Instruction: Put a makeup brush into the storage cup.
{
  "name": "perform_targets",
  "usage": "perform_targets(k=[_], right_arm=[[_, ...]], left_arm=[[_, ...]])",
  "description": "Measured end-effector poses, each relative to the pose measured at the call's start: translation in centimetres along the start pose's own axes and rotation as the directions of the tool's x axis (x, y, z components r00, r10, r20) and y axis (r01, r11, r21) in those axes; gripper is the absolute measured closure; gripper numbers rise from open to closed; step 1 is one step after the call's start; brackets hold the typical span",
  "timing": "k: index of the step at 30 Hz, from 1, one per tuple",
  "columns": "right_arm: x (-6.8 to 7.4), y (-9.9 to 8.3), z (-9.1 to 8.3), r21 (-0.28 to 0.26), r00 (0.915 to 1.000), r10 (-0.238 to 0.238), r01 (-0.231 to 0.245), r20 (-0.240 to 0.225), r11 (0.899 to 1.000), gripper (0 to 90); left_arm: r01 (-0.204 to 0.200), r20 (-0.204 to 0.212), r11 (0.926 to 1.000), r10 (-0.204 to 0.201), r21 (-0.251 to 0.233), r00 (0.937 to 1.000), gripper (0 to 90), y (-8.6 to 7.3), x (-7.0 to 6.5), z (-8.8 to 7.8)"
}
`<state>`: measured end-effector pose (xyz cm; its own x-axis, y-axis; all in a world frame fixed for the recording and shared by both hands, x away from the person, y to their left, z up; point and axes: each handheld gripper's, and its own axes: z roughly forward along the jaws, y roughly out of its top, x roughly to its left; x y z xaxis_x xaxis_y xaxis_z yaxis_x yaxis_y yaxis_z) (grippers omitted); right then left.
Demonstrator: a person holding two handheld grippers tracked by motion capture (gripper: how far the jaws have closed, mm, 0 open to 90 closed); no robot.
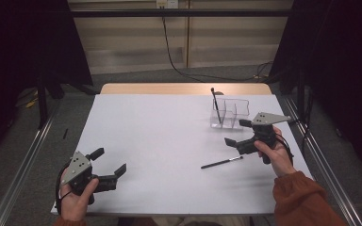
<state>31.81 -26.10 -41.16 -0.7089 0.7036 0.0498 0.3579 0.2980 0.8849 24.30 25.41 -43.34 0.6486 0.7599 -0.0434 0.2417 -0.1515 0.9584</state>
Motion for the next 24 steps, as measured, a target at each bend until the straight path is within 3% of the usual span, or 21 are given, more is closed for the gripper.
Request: perform_targets(k=[2,5,9,11,15,24], right_arm=[[-0.2,0.3,0.1,0.043,0.9989,-0.007,0.009,-0.046,0.999,4.8],[-0.4,0.5,0.3,0.1,0.9971,-0.014,0.021,-0.074,0.995,10.3],[-0.5,0.5,0.6,0.147,0.9951,-0.024,0.038,-0.096,0.988,10.7],[-0.5,0.6,0.9,0.205,0.9917,-0.033,0.058,-0.124,0.977,7.1],[-0.6,0.8,1.1,0.256,0.9858,-0.043,0.084,-0.162,0.963,3.6],[-0.6,1.0,2.2,0.382,0.9662,-0.08,0.172,-0.245,0.908,3.3]], left_arm=[[0.0,0.001,1.0,0.0,0.004,1.0,2.8,0.0,0.1,0.0],[0.003,-0.003,1.0,-0.003,0.003,1.0,2.7,0.0,0.1,-0.1],[0.002,0.0,1.0,-0.002,0.005,1.0,2.7,0.0,0.1,-0.1],[0.002,0.0,1.0,-0.002,0.005,1.0,2.7,0.0,0.1,0.0],[0.003,-0.002,1.0,-0.003,0.003,1.0,2.7,0.0,0.1,0.0],[0.008,-0.004,0.9999,-0.008,0.01,1.0,2.8,-0.2,0.3,0.1]])
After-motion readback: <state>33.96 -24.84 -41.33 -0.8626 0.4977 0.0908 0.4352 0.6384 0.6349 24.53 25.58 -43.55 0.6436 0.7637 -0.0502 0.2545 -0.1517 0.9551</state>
